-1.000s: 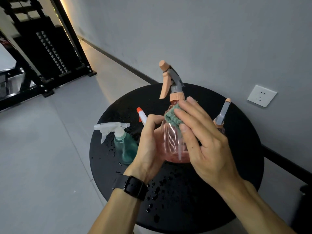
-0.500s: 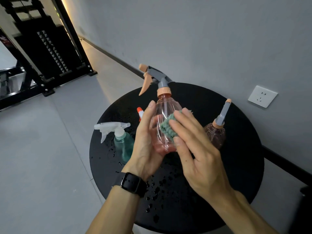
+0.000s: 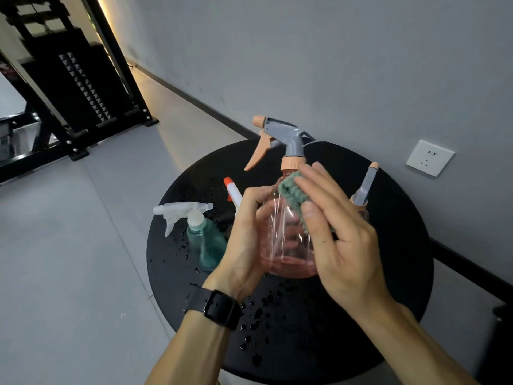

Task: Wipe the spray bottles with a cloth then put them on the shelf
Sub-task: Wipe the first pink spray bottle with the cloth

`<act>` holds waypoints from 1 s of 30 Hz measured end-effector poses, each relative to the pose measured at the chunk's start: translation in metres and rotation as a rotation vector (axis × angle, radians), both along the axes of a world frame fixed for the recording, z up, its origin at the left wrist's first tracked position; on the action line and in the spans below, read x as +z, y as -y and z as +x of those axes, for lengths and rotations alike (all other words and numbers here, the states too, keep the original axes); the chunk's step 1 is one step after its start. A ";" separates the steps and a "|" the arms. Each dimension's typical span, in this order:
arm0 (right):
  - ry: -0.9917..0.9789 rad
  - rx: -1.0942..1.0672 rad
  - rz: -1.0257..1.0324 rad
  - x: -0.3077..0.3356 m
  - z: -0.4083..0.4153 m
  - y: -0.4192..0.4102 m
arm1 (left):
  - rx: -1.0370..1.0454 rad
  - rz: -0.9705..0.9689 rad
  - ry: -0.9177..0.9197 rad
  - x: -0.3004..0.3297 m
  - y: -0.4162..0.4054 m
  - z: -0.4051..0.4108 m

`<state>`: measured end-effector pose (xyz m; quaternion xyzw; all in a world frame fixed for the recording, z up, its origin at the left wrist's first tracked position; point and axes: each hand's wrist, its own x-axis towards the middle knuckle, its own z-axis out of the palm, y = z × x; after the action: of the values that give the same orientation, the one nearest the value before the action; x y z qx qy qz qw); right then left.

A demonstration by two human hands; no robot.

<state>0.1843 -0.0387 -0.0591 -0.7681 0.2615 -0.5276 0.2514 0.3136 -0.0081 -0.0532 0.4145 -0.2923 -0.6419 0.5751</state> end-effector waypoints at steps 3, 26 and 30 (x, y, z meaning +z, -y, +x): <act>0.042 0.030 0.087 0.004 -0.004 0.004 | 0.002 0.014 0.042 0.000 0.000 -0.003; 0.061 0.032 0.069 -0.005 0.003 -0.008 | 0.146 -0.046 0.066 0.000 0.002 0.001; 0.077 -0.010 0.066 0.000 -0.004 0.001 | 0.071 -0.049 0.122 -0.001 -0.001 -0.008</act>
<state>0.1805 -0.0394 -0.0594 -0.7374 0.2727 -0.5490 0.2836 0.3053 -0.0068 -0.0538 0.4486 -0.3273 -0.5873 0.5888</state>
